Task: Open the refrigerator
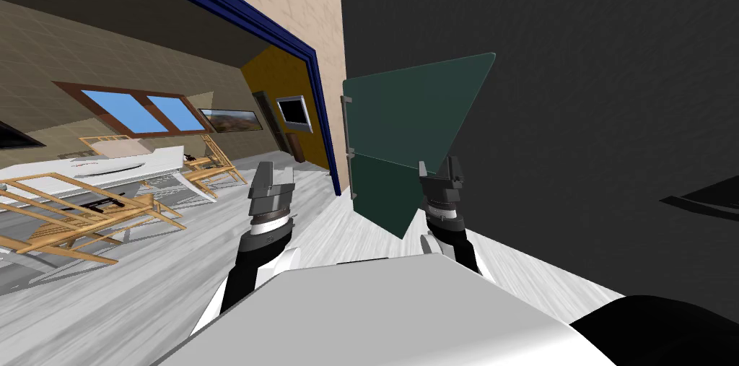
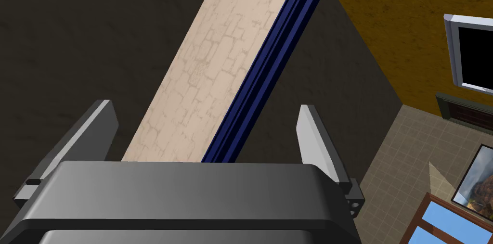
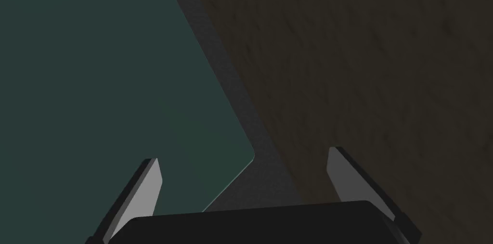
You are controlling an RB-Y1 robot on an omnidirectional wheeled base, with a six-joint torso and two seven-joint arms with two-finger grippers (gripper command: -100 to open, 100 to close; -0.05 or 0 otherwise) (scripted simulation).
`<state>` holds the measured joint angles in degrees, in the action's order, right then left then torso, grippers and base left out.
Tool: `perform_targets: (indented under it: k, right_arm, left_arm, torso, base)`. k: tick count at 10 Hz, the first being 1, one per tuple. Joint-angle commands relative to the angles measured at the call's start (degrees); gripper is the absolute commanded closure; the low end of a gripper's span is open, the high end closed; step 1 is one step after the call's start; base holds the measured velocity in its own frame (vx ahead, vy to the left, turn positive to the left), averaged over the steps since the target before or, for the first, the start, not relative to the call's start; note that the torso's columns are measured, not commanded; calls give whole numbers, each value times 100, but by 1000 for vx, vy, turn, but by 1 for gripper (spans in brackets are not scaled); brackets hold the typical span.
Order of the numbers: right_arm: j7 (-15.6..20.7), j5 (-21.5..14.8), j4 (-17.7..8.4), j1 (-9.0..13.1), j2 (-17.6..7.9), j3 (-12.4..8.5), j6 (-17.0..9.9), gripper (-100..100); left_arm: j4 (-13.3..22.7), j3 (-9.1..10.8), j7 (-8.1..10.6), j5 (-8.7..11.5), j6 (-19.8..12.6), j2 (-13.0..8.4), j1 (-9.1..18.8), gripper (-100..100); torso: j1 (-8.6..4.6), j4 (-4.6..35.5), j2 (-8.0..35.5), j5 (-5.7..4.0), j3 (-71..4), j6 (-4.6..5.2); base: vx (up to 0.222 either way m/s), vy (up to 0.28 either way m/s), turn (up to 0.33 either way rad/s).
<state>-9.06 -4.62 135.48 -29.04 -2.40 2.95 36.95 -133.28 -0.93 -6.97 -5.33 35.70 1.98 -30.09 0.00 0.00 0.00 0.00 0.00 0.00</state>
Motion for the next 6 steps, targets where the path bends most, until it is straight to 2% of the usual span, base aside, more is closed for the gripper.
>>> perform_targets:
  k: [1, 6]
  right_arm:
    - [0, 0, 0, 0, 0, 0, 0, 0]
    - [0, 0, 1, 0, 0, 0, 0, 0]
  left_arm:
    - [0, 0, 0, 0, 0, 0, 0, 0]
    - [-1, 0, 0, 0, 0, 0, 0, 0]
  torso:
    - [0, 235, 232, 0, -467, 0]
    - [0, 2268, 2269, 0, -4536, 0]
  base:
    - [0, 0, 0]
    - [0, 0, 0]
